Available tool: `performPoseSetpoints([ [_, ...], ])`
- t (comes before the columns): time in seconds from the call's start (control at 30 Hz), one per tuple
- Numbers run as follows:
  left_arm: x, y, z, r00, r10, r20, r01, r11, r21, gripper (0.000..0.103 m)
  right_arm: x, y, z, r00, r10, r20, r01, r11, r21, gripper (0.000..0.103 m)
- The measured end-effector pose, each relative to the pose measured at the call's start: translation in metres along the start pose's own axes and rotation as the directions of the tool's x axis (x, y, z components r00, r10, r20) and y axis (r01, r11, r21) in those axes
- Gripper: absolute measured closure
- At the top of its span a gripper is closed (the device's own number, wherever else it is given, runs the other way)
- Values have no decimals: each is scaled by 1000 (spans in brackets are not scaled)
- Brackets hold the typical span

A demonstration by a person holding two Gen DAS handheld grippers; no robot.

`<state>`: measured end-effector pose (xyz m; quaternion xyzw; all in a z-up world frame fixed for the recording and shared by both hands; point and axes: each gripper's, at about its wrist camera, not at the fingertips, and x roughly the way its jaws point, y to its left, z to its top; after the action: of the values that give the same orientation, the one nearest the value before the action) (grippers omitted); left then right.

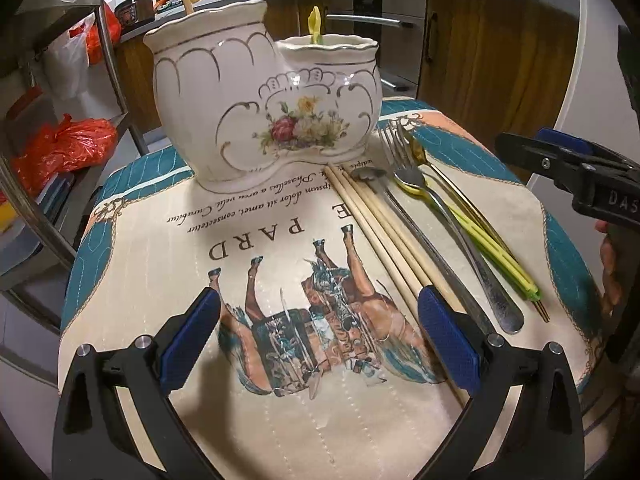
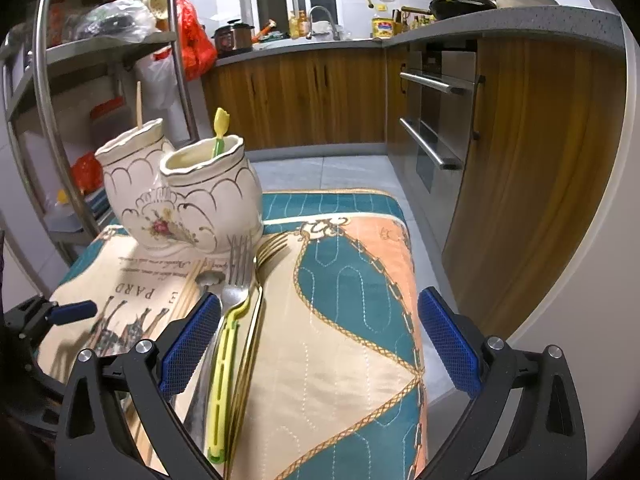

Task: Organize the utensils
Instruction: 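Grasp another wooden chopstick with the left tool while the right tool grasps a gold fork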

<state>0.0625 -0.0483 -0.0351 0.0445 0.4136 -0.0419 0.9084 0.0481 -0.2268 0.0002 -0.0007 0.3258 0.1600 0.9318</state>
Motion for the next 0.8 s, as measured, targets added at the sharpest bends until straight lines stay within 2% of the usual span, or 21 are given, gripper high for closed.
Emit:
performPoseSetpoints([
  [0.4,3,-5,5,999,43,-25,-43,999,-9,7,8,6,-7,999,-19,-39,18,999,-31,5],
  [0.43,3,-4,5,999,43,-28,-44,999,-16,9,9,7,-8,999,-30,-44,29,999,-39,5],
  [0.47,5,-3,6,999,33,-37,-34,999,-20,17,10,8,-8,998,-39,-49,37,998,-42,5],
  [0.57,6,-1,8,999,13,-45,-15,1000,-26,24,14,7,-8,997,-33,-64,31,999,-31,5],
  [0.7,7,-1,12,999,7,-43,-8,1000,-9,48,25,8,-4,994,-3,-112,0,1000,-26,8],
  [0.73,7,0,14,999,4,-44,-4,1000,-5,52,28,9,-3,992,8,-126,-11,1000,-22,13],
  [0.8,8,1,16,999,-7,-49,7,1000,-6,68,34,11,-1,988,28,-151,-30,999,-14,25],
])
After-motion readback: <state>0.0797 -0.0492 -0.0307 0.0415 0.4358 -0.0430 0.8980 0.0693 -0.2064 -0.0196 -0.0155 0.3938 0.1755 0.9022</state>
